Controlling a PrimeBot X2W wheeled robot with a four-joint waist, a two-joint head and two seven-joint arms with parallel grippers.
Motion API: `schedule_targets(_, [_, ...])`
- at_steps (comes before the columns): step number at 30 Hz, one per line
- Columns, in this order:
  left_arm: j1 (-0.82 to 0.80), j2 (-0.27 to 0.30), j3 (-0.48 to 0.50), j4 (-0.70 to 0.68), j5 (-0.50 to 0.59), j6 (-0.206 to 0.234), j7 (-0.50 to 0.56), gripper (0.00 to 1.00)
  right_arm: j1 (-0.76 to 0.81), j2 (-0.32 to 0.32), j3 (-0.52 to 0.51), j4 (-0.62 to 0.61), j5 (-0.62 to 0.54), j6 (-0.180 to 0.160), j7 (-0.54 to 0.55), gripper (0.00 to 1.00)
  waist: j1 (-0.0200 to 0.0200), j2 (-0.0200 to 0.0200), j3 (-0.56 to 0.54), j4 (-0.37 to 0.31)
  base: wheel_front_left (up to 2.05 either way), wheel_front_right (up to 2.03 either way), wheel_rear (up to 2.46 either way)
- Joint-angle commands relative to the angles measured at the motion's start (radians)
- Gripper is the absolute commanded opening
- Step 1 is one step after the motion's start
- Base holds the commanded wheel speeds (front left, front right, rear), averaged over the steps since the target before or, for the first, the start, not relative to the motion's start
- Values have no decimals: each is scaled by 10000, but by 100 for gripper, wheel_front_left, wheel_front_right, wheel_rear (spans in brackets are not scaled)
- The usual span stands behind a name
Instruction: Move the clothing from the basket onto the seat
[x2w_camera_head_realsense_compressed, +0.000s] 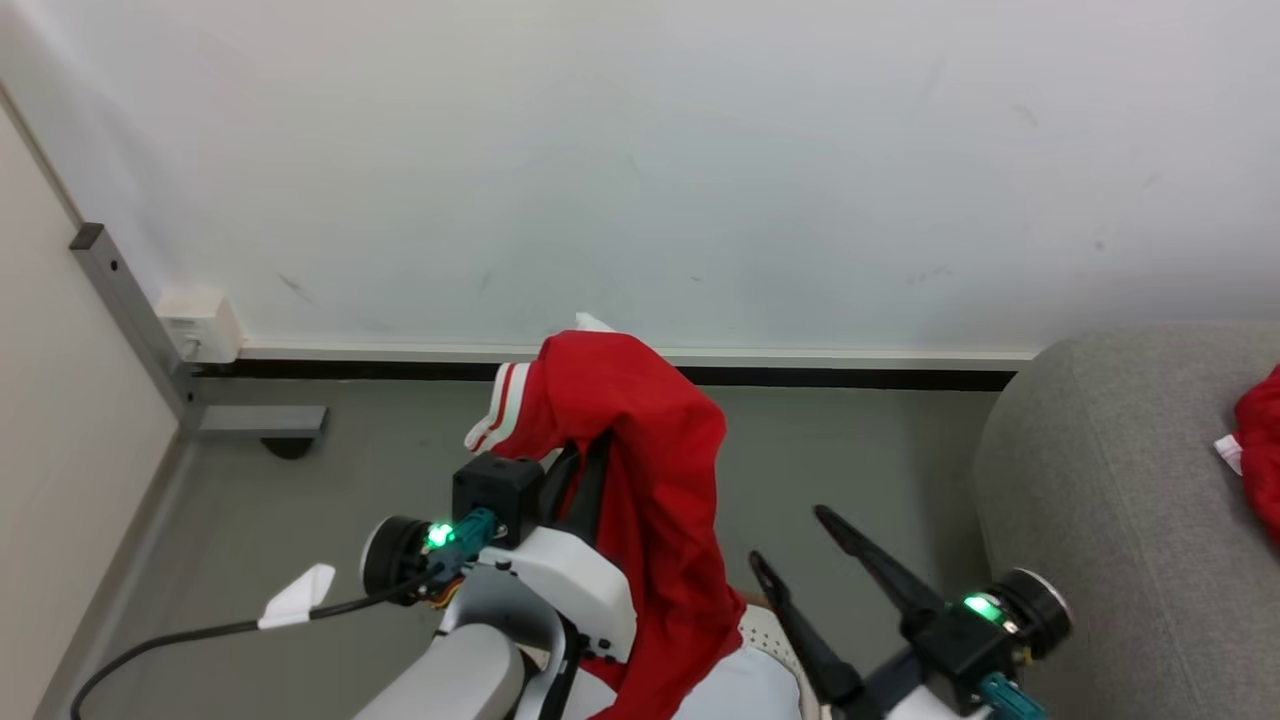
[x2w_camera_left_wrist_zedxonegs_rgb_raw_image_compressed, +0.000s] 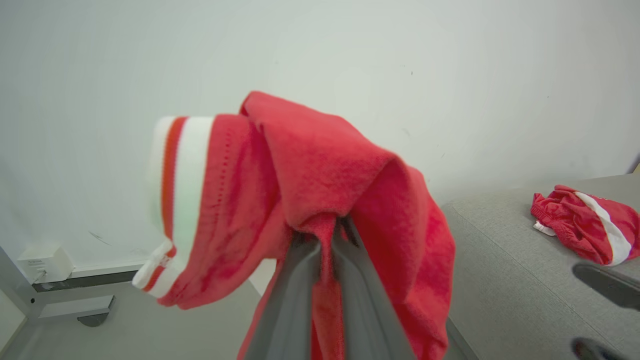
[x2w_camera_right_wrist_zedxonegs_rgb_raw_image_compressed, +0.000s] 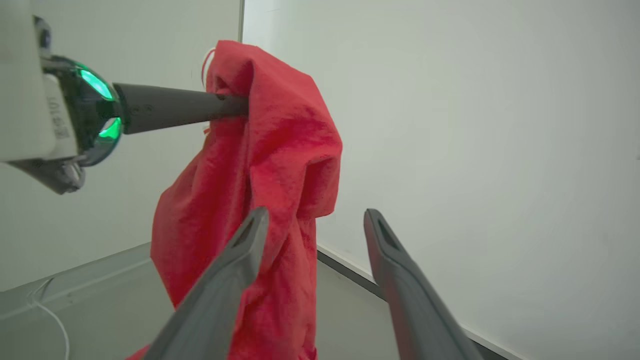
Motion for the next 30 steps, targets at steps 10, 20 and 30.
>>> schedule_targets(10, [-281, -334, -471, -323, 204, -136, 135, 0, -1966, 532, 1327, 2331, 562, -26, 9, 100, 0, -1, -26, 431, 0, 0, 0])
schedule_targets(20, [-353, -707, -966, -437, 167, -400, 239, 0, -2940, 663, 1865, 3345, 1994, -26, 7, 2, 0, -1, -49, 748, 0, 0, 0])
schedule_targets(30, [-164, -607, -775, -240, 70, -161, -86, 63, -2839, 664, 931, 2705, 2347, -27, 6, 0, 0, -1, 133, 304, 0, 0, 0])
